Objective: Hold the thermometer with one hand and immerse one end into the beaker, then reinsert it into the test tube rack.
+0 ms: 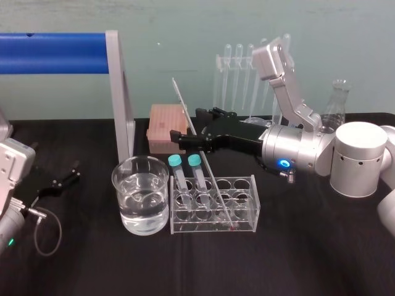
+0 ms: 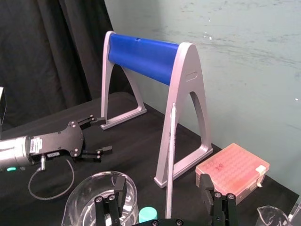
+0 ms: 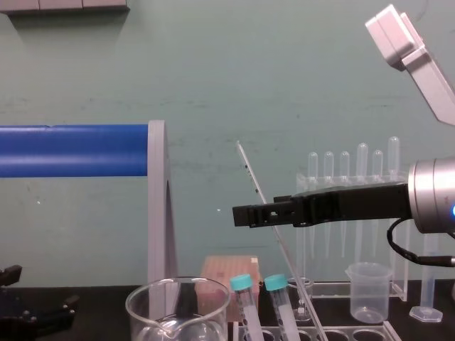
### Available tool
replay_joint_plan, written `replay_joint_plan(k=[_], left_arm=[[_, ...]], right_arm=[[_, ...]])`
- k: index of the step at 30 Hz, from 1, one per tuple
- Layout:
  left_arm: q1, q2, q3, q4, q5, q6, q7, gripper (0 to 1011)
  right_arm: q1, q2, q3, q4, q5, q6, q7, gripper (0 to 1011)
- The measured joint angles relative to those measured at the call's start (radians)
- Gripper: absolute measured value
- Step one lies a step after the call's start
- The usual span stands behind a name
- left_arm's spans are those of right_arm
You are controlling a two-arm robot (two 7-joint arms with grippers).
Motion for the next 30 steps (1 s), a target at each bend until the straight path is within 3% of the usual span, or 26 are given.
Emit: replay_joint_plan(k=[12, 23, 25, 30], left_arm=[[0.0, 0.0, 0.0, 0.0, 0.0, 0.0, 0.0, 1008], [0.0, 0.0, 0.0, 0.0, 0.0, 0.0, 0.0, 1008], [0.0, 0.0, 0.0, 0.0, 0.0, 0.0, 0.0, 1008], [0.0, 0.0, 0.0, 0.0, 0.0, 0.0, 0.0, 1008]], right_arm=[[0.0, -0.001, 0.001, -0.001, 0.0, 0.0, 0.001, 964], [0.0, -0.002, 0.002, 0.001, 0.004, -0.001, 0.001, 681], [0.0, -0.002, 0.003, 0.001, 0.004, -0.001, 0.001, 575], [-0.001, -0.002, 0.003, 0.002, 0.005, -0.001, 0.001, 430]])
